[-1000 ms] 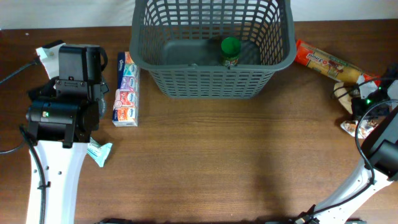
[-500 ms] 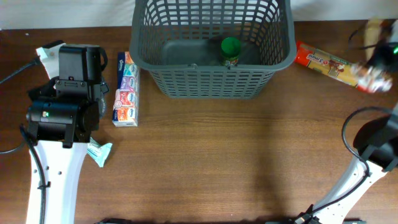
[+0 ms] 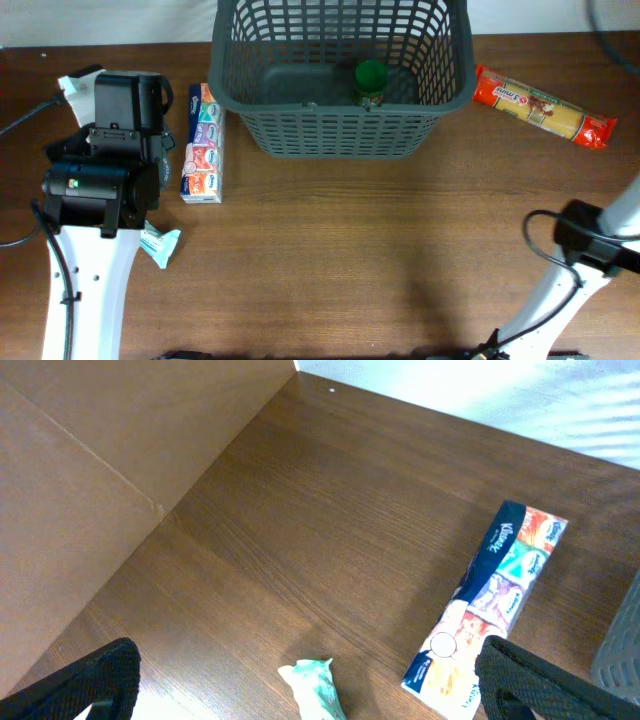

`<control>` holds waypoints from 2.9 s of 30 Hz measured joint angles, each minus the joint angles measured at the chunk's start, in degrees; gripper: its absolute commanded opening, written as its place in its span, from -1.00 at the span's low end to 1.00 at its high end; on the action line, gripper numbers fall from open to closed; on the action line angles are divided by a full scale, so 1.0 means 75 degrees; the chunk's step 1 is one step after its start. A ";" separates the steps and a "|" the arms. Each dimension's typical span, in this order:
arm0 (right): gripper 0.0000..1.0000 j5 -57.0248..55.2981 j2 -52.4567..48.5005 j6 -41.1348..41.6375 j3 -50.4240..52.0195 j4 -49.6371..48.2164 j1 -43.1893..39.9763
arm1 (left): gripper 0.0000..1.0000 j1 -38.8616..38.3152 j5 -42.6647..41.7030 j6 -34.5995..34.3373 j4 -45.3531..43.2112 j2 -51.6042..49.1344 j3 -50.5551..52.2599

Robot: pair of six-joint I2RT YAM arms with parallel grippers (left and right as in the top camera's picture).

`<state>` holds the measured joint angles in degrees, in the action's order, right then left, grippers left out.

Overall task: Pack container
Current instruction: 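Carry the snack bag over the basket and drop it inside, then withdraw the right gripper toward the spaghetti packet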

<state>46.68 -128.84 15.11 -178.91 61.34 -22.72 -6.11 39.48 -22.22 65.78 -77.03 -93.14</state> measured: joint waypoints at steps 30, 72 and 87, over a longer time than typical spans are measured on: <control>-0.92 -0.5018 -0.0105 -0.1469 0.5936 -0.1052 0.4613 | 0.99 0.0000 0.0000 0.0000 0.0003 0.0000 0.0000; 0.98 -0.5228 0.0933 -0.2879 -0.0023 0.2398 0.3937 | 0.99 0.0000 0.0000 0.0000 0.0003 0.0000 0.0000; 0.98 -0.6196 0.1177 -0.1836 0.0044 0.3844 0.3034 | 0.99 0.0000 -0.0003 0.0000 0.0003 0.0000 0.0000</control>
<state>0.21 -120.01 1.34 -178.58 90.17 0.03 -6.11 39.46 -22.22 65.80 -77.03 -93.14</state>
